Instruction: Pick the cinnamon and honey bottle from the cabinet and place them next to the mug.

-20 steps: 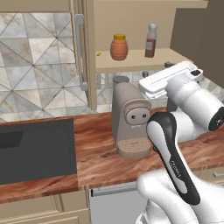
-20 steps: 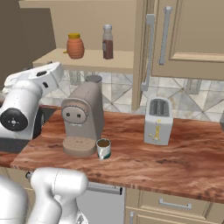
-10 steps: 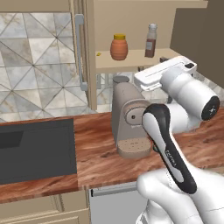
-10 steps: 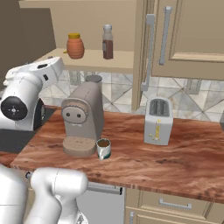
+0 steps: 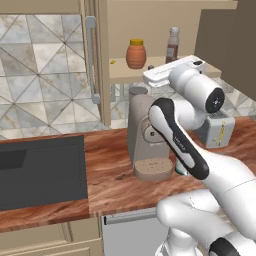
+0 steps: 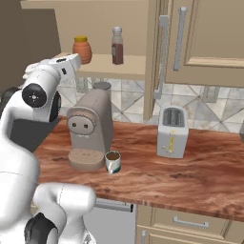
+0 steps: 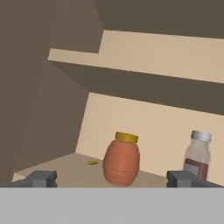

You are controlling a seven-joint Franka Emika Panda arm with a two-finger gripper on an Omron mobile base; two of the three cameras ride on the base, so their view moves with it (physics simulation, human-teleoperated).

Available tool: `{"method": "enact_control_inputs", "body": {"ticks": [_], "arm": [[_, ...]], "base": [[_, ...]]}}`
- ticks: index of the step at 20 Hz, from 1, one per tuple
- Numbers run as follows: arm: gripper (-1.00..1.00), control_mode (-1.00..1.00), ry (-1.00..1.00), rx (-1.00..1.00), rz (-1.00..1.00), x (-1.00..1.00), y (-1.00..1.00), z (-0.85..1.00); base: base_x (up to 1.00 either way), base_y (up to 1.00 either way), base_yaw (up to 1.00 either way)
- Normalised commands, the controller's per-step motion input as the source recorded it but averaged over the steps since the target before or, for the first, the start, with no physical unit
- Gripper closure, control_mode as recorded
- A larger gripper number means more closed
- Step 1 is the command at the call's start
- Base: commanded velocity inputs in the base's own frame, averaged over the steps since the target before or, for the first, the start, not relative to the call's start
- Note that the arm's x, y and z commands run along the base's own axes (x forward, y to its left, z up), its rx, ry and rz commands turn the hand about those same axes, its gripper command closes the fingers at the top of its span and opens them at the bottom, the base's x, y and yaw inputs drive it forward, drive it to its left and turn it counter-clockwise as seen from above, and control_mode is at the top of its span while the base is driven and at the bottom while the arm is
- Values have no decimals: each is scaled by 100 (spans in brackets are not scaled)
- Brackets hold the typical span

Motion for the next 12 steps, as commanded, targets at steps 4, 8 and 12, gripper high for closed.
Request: {"method": "enact_control_inputs", "body": {"ticks": [4, 8, 12], "arm": [[-100, -100, 4, 0, -6, 68, 0, 0], [-100, -100, 2, 0, -9, 57, 0, 7], [-100, -100, 1, 0, -9, 39, 0, 18]], "base": [[0, 0, 0], [0, 0, 0], [0, 0, 0]]}}
